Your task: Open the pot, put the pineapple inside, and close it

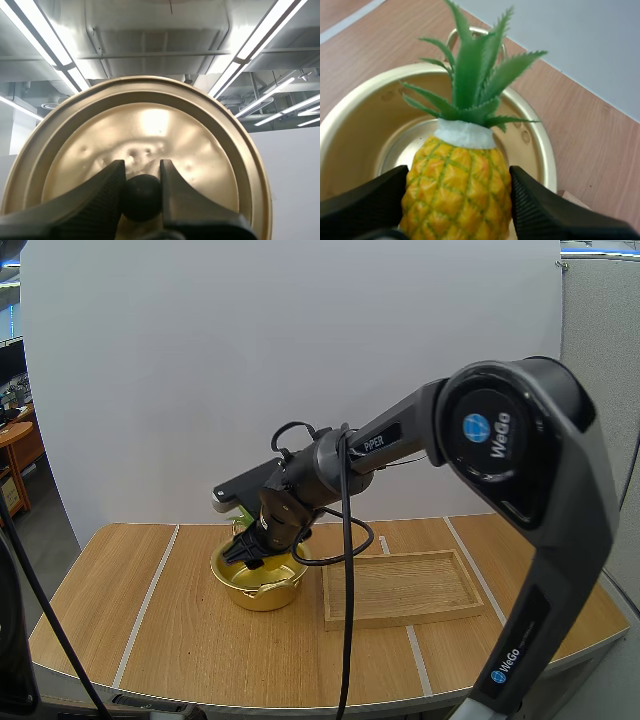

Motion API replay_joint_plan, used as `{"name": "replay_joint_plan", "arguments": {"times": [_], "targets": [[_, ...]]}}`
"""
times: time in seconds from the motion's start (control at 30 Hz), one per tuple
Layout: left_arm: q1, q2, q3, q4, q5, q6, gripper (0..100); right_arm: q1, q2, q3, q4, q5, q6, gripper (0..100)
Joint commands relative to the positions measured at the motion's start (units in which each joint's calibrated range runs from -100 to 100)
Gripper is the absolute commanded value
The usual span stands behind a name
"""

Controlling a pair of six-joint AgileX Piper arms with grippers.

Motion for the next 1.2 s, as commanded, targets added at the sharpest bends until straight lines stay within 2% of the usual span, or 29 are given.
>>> {"name": "replay_joint_plan", "arguments": {"times": [0.0,0.37,0.47,0.5,0.57,0.63,0.7,0.73,1.17], "targets": [[0.19,-0.13,-0.07,0.27,-0.6,-0.29,0,-0.22,0.56,-0.32,-0.77,-3.74,-0.03,6],[0.19,-0.13,-0.07,0.27,-0.6,-0.29,0,-0.22,4.23,-0.32,-1.98,-6.19,-0.26,6],[0.19,-0.13,-0.07,0.27,-0.6,-0.29,0,-0.22,4.23,-0.32,-2.92,-7.23,-0.36,12],[0.19,-0.13,-0.07,0.27,-0.6,-0.29,0,-0.22,4.23,-0.32,-3.09,-7.46,-0.66,16],[0.19,-0.13,-0.07,0.27,-0.6,-0.29,0,-0.22,4.23,-0.32,-3.09,-7.51,-1.36,34],[0.19,-0.13,-0.07,0.27,-0.6,-0.29,0,-0.22,4.23,-0.32,-3.09,-6.94,-1.36,60],[0.19,-0.13,-0.07,0.27,-0.6,-0.29,0,-0.22,4.23,-0.32,-2.98,-6.38,-1.24,90],[0.19,-0.13,-0.07,0.27,-0.6,-0.29,0,-0.22,4.23,-0.32,-2.87,-6.19,-1.14,100],[0.19,-0.13,-0.07,0.27,-0.6,-0.29,0,-0.22,2.07,-0.32,-2.06,-1.72,-1.06,100]]}}
